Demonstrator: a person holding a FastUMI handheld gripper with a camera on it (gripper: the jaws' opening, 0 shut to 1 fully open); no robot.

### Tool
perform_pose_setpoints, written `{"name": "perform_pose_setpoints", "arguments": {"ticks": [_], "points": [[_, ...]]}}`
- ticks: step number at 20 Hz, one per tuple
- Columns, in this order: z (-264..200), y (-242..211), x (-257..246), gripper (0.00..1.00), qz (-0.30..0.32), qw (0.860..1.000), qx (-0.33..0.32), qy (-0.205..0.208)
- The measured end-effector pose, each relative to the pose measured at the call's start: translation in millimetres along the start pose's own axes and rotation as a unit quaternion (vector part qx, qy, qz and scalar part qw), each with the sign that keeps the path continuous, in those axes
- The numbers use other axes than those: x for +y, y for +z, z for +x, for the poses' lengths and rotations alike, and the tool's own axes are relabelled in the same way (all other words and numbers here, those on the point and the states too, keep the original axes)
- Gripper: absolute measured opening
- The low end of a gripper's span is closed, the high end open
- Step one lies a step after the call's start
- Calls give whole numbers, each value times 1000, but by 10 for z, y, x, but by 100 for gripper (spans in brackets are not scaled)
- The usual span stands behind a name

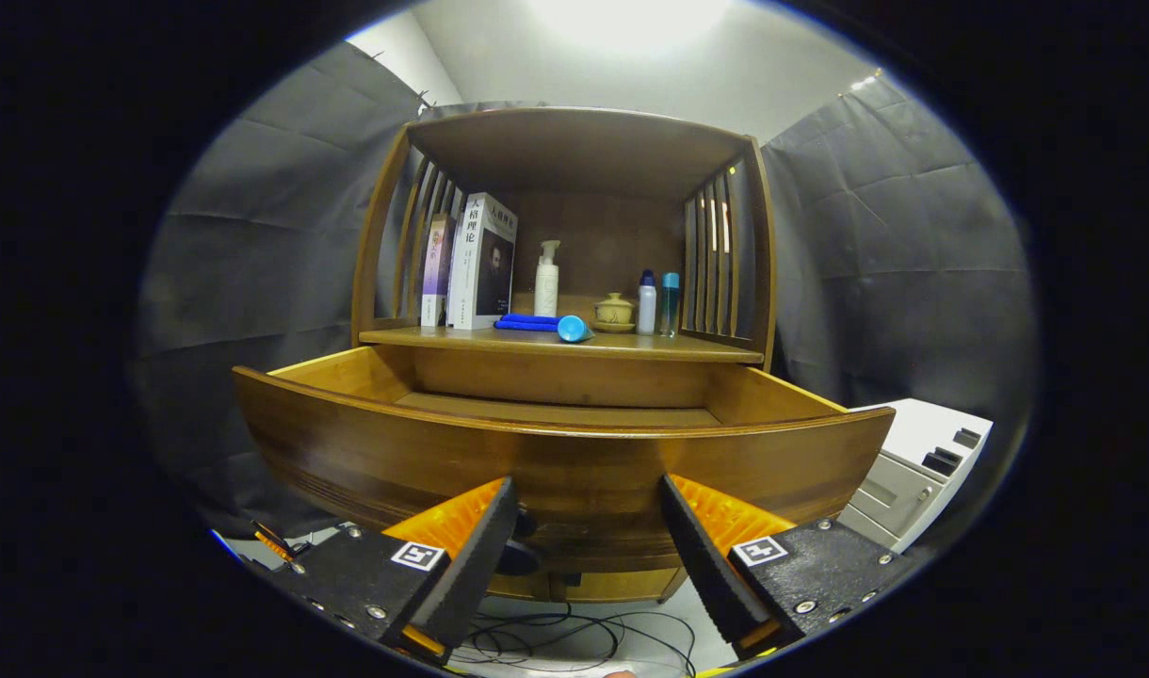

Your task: Pull open the drawer, take out the items inside it, and place them on the countertop above the cabinet.

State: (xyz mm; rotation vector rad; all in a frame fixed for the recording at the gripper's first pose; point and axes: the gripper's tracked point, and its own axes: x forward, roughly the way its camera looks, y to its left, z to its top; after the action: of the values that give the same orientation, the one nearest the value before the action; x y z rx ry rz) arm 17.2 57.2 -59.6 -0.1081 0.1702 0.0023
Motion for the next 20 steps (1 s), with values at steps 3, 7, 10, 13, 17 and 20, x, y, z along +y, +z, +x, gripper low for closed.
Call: {"name": "perform_pose_setpoints", "arguments": {"ticks": [3,7,10,13,17,20], "points": [[91,-31,-29,95,19,1000,7,12],[197,-27,-7,94,20,1000,8,19],[257,-23,32,94,17,1000,8,19],[360,-67,92,94,15,1000,16,20],[500,-239,172,96,15,999,45,21],[585,-234,204,95,24,998,46,21]]}}
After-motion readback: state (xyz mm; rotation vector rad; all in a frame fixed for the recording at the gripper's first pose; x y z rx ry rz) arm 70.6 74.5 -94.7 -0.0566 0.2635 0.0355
